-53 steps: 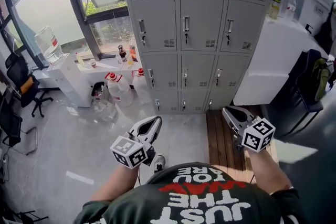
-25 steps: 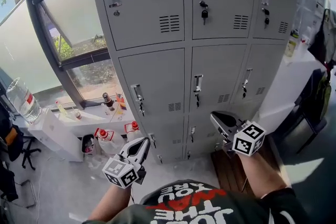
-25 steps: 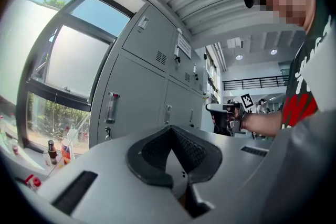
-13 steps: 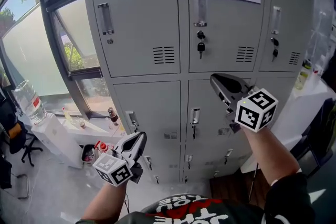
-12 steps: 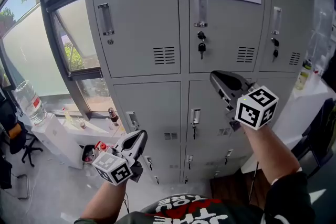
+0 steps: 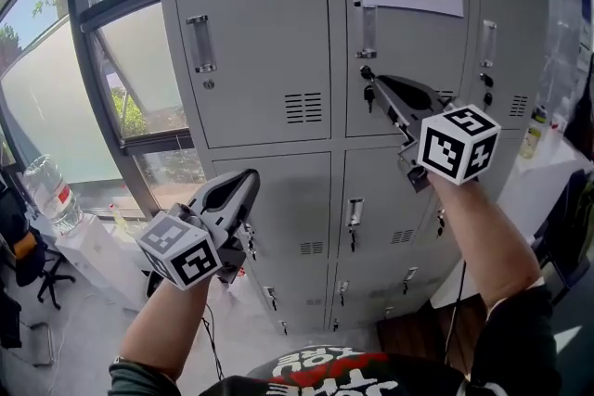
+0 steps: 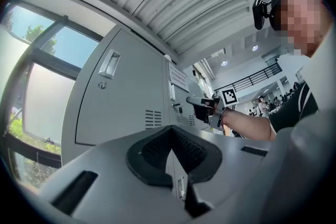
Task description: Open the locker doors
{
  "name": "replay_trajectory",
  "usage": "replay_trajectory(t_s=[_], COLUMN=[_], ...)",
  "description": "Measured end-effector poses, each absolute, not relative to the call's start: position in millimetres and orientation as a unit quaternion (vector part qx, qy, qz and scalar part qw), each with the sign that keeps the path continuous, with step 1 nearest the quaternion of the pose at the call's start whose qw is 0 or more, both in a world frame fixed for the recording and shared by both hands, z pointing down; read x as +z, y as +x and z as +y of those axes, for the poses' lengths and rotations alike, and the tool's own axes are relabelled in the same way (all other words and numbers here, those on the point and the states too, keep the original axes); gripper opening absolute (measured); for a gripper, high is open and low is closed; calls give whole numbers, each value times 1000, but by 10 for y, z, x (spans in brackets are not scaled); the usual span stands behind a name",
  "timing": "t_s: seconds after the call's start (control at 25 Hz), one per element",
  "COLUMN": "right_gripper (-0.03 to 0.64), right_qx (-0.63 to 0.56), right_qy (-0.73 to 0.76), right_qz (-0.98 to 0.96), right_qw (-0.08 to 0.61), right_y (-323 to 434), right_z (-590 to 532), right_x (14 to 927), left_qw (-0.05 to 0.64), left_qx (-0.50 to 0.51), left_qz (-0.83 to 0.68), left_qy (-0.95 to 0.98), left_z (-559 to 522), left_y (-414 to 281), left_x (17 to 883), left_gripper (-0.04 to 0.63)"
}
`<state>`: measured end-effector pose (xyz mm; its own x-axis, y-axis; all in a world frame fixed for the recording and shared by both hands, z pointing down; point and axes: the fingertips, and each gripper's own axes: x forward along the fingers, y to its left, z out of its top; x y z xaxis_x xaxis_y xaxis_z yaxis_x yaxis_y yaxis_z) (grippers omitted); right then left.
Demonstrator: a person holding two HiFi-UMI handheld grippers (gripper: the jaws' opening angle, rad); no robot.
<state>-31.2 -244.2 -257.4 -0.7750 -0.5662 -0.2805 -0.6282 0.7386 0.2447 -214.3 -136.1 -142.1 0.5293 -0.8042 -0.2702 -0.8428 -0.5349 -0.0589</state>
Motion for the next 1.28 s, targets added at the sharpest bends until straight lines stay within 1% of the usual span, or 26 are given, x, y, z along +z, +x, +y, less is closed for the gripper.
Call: replay_trajectory(t_s=[0.24, 0.44, 0.6, 0.64, 0.72, 0.8, 1.12, 1.28], right_gripper=[34, 35, 43, 55, 124, 140, 141, 141], right_qx=[184, 194, 191, 189, 183, 176, 155, 125], right_qy=[-343, -366, -383, -382, -381, -387, -398, -399], right_qz=[917, 907, 902, 903, 905, 904, 904, 908], right_qw=[87, 70, 57, 53, 47, 44, 32, 44], right_y=[-373, -452, -505, -532, -583, -601, -728, -711], right_z=[-2507, -2700, -2903, -2932, -2974, -3020, -3114, -3156], right_x=[-2962, -3188, -3250, -3254, -3257, -3267, -3334, -3340], left_qw=[121, 149, 154, 155, 156, 156, 157, 159], left_qx=[131, 118, 130, 131, 130, 129, 129, 131], left_qz=[464, 450, 444, 441, 440, 443, 447, 448], left_qy=[-868, -873, -873, -874, -874, -873, -871, -870], left_z=[-1345, -1345, -1329, -1327, -1319, -1307, -1244, -1197], left_y=[-2179, -2074, -2064, -2064, -2072, -2097, -2187, -2240], left_x=[-2109, -2405, -2598, -2630, -2667, -2678, -2687, -2683], left_gripper=[5, 5, 5, 5, 5, 5, 5, 5])
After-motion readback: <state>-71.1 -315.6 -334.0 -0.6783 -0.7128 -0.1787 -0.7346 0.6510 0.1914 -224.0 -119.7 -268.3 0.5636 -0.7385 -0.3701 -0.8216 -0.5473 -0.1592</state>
